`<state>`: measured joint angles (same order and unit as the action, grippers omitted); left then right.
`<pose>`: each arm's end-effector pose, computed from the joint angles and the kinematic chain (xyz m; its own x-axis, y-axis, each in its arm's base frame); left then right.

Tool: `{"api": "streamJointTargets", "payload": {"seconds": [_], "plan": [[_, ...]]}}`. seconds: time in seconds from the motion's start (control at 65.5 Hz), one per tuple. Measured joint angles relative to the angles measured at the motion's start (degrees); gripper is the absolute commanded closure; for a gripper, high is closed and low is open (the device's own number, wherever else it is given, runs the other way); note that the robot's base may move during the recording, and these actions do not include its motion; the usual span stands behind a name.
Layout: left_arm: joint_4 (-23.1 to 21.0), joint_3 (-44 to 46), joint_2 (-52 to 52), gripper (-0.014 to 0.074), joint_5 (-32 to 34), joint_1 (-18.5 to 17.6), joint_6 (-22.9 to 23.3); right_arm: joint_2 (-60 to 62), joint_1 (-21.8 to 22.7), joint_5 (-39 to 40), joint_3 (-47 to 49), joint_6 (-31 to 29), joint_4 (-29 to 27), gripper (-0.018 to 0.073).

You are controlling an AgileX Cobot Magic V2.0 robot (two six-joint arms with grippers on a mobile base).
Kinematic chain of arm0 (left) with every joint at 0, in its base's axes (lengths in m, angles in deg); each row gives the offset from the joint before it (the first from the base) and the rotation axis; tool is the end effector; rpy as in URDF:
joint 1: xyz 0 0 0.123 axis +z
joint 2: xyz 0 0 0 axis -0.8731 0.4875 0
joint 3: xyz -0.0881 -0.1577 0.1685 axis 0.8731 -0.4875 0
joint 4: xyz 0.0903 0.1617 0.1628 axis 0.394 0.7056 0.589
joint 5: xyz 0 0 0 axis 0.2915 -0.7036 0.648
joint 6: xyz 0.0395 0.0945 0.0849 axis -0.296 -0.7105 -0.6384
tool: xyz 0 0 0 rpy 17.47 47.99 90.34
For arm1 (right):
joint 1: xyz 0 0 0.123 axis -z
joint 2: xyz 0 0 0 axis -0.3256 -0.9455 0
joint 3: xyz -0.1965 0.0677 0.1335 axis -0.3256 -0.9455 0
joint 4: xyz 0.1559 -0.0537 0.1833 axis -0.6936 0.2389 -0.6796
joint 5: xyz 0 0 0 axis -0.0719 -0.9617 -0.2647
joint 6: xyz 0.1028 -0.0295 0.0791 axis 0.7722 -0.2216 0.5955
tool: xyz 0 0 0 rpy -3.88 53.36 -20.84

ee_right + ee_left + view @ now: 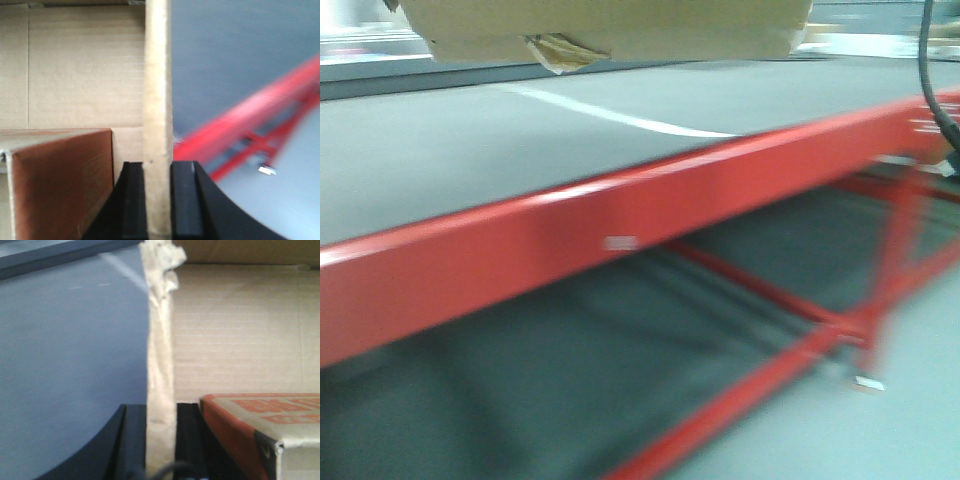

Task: Stack two boxes on right shelf middle
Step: 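Hold the box stack and drive the base to the metal shelf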

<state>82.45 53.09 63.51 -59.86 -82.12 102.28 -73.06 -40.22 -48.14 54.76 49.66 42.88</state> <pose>0.3856 -0.0943 0.4363 -0.3734 -0.0511 -0.9262 -0.0748 0.9969 -0.0248 0.3808 0.1046 0.4228 -0.4519 0.0825 -0.8882 0.0180 0.9964 0.0834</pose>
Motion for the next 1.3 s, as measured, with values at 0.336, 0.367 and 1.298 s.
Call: {"api": "streamJointTargets", "payload": {"seconds": [0.336,0.367,1.298], "plan": [[0.0,0.0,0.0,0.0707,0.1,0.0,0.0,0.0,0.0,0.0,0.0,-0.1,0.0,0.0721],[0.0,0.0,0.0,0.0707,0.1,0.0,0.0,0.0,0.0,0.0,0.0,-0.1,0.0,0.0721],[-0.1,0.0,0.0,0.0707,0.1,0.0,0.0,0.0,0.0,0.0,0.0,-0.1,0.2,0.0721]]}}
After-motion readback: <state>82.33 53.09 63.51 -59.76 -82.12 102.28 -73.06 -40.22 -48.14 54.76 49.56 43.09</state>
